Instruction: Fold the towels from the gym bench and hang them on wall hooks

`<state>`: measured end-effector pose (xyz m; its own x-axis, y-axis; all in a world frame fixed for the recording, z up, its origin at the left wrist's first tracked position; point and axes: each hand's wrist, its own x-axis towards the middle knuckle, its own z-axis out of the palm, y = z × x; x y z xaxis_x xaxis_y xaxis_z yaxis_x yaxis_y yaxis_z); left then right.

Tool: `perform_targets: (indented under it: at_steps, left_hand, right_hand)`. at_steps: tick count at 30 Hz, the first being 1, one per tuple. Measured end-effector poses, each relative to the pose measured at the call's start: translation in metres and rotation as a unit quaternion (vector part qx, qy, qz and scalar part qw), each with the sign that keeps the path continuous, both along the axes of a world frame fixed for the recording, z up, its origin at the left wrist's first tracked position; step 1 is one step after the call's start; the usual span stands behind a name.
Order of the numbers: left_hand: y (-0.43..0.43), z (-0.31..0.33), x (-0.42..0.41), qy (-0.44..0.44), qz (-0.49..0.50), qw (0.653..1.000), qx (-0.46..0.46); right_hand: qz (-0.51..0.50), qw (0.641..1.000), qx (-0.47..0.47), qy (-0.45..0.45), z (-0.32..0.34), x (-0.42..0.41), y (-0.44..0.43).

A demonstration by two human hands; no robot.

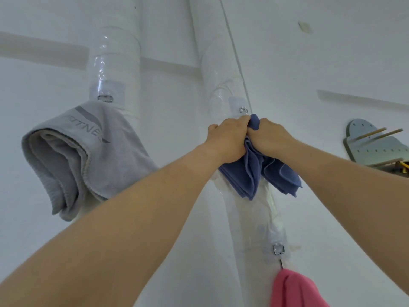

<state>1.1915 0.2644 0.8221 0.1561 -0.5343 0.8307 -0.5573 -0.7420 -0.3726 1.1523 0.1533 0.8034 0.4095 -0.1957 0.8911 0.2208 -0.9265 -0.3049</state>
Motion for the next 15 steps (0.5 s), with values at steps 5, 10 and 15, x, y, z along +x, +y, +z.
perform_targets:
  at_steps: [5, 10, 15]
  left_hand:
    - [0.005, -0.007, -0.017, 0.052, -0.098, 0.994, -0.014]
    - [0.018, -0.026, -0.037, 0.057, -0.174, 0.981, -0.058]
    - [0.028, -0.054, -0.062, 0.068, -0.191, 0.975, -0.090]
  right_hand:
    - [0.125, 0.984, 0.119, 0.052, -0.008, -0.016, -0.004]
    - [0.023, 0.996, 0.077, -0.040, -0.032, -0.035, -0.013]
    - [-0.003, 0.993, 0.016, -0.118, -0.054, -0.057, -0.016]
